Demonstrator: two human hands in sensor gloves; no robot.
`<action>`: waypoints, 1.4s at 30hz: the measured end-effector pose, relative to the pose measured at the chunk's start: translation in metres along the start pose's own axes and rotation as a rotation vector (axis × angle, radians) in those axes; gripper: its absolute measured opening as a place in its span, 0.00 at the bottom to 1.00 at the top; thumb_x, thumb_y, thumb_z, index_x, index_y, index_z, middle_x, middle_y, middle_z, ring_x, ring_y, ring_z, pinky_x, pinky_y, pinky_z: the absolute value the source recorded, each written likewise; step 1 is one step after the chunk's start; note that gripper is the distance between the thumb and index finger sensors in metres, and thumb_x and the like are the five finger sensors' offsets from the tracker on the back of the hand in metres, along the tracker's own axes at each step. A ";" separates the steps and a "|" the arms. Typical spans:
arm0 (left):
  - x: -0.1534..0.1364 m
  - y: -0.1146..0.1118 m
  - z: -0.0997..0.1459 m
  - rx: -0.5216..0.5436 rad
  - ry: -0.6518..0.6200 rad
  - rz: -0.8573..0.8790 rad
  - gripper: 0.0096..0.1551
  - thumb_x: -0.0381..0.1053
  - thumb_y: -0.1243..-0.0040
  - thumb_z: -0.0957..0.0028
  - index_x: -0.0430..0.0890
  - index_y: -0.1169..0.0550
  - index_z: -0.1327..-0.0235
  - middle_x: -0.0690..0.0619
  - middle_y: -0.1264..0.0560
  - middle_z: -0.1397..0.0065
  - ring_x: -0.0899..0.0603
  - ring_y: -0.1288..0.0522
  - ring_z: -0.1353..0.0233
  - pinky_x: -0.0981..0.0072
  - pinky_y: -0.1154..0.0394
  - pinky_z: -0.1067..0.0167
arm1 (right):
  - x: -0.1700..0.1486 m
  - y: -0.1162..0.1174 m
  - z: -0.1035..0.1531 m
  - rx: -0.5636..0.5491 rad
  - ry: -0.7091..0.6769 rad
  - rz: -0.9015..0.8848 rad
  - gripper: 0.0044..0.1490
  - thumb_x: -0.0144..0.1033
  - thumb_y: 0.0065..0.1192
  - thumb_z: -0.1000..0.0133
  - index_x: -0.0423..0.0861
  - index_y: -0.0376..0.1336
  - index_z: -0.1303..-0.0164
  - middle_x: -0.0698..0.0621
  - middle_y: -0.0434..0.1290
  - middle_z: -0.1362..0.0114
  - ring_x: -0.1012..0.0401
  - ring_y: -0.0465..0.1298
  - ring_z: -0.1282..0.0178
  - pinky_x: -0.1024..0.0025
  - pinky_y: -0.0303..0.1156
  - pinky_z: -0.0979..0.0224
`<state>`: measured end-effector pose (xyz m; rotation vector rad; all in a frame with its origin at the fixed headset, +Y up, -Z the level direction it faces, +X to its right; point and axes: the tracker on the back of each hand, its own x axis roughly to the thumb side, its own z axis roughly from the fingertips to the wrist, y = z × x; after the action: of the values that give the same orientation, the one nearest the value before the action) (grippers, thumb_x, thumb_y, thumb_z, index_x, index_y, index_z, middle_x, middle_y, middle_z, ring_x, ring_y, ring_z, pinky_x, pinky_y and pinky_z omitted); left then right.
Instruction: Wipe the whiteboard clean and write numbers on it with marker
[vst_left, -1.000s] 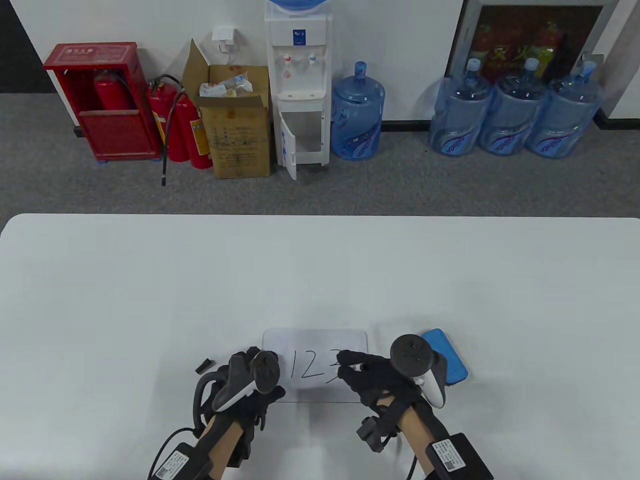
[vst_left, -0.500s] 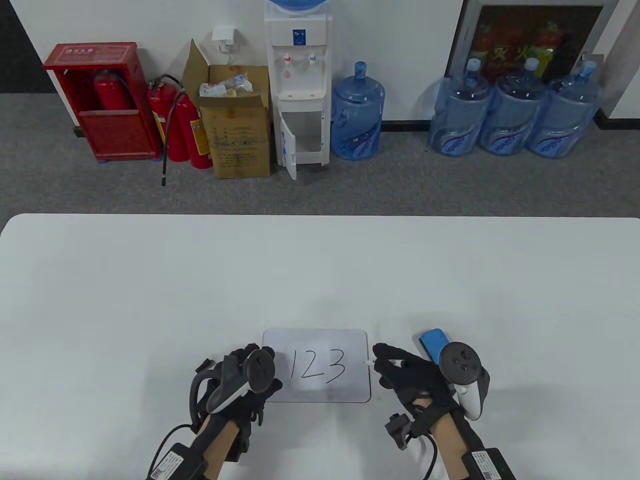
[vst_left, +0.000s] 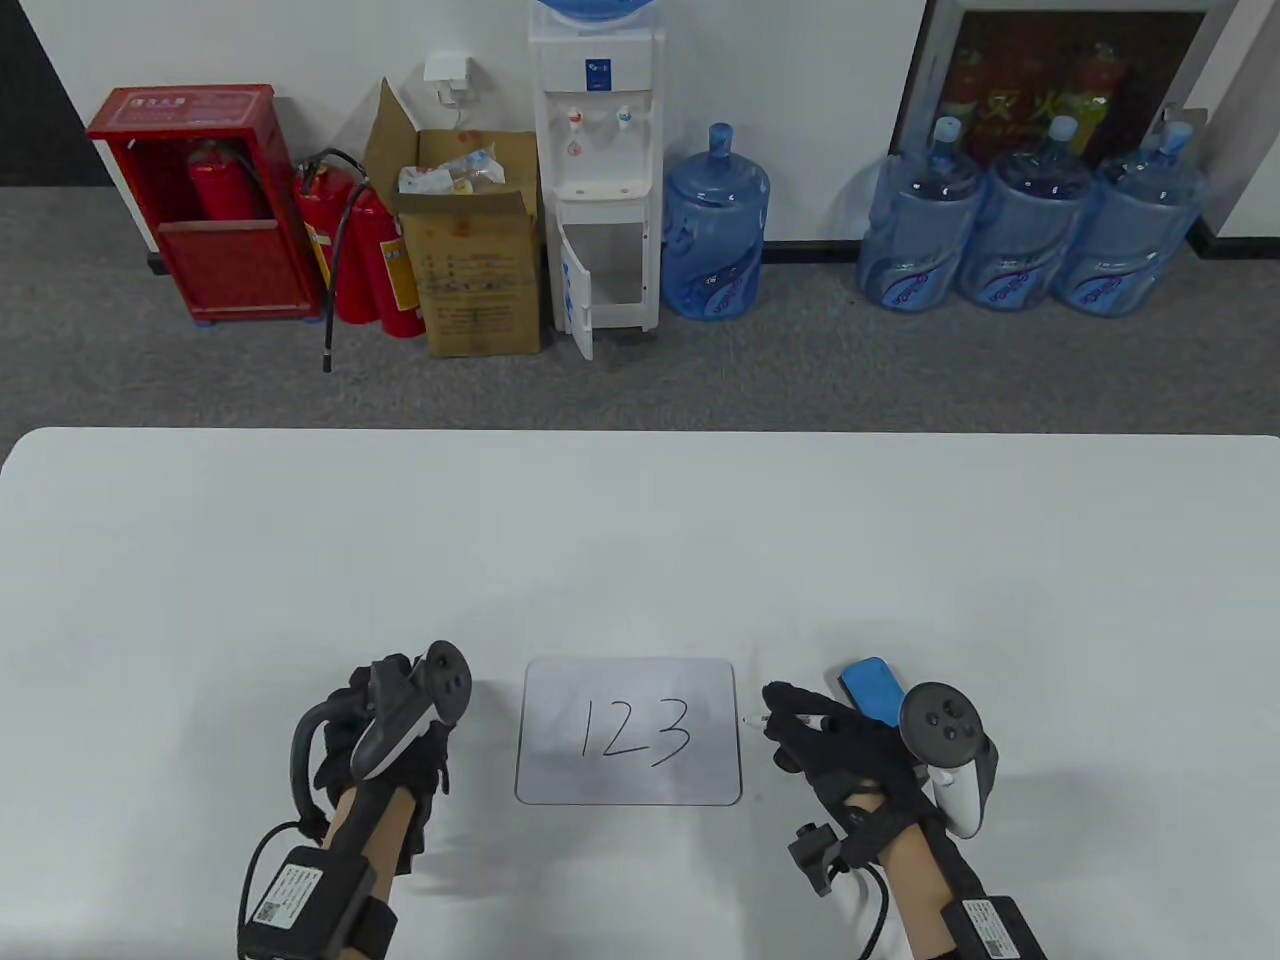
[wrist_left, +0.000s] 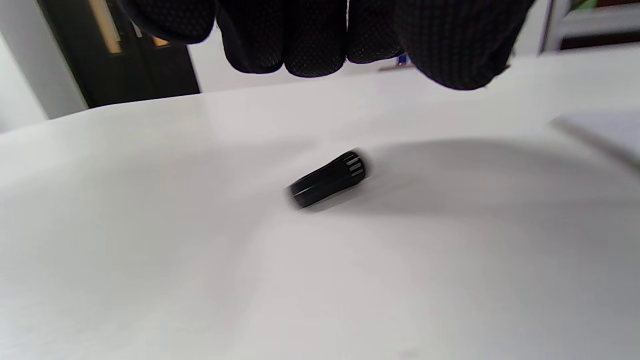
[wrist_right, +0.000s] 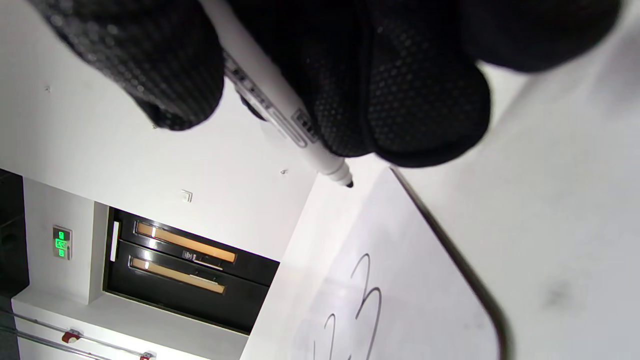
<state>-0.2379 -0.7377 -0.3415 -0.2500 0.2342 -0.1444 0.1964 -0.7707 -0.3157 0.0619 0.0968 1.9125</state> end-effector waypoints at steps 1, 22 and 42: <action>-0.001 -0.002 -0.003 -0.023 0.013 -0.025 0.37 0.60 0.38 0.50 0.58 0.31 0.24 0.50 0.31 0.18 0.36 0.31 0.24 0.38 0.36 0.28 | -0.001 0.000 0.000 0.001 -0.001 0.002 0.36 0.50 0.69 0.50 0.42 0.71 0.35 0.39 0.76 0.39 0.46 0.81 0.51 0.48 0.72 0.54; -0.002 -0.032 -0.020 -0.073 0.060 -0.073 0.27 0.54 0.45 0.48 0.54 0.28 0.34 0.50 0.26 0.27 0.39 0.26 0.33 0.40 0.34 0.30 | 0.001 0.006 0.000 0.032 -0.016 0.027 0.37 0.50 0.69 0.50 0.42 0.71 0.35 0.39 0.76 0.39 0.47 0.81 0.50 0.48 0.73 0.53; 0.088 0.005 0.063 0.110 -0.529 0.814 0.27 0.51 0.45 0.46 0.59 0.29 0.31 0.54 0.23 0.30 0.41 0.22 0.36 0.40 0.32 0.32 | 0.007 0.041 0.004 0.161 -0.003 -0.446 0.39 0.58 0.63 0.49 0.45 0.70 0.35 0.44 0.78 0.40 0.51 0.82 0.50 0.52 0.74 0.52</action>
<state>-0.1373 -0.7332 -0.3022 -0.0628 -0.2091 0.7089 0.1559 -0.7782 -0.3074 0.1398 0.2416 1.4569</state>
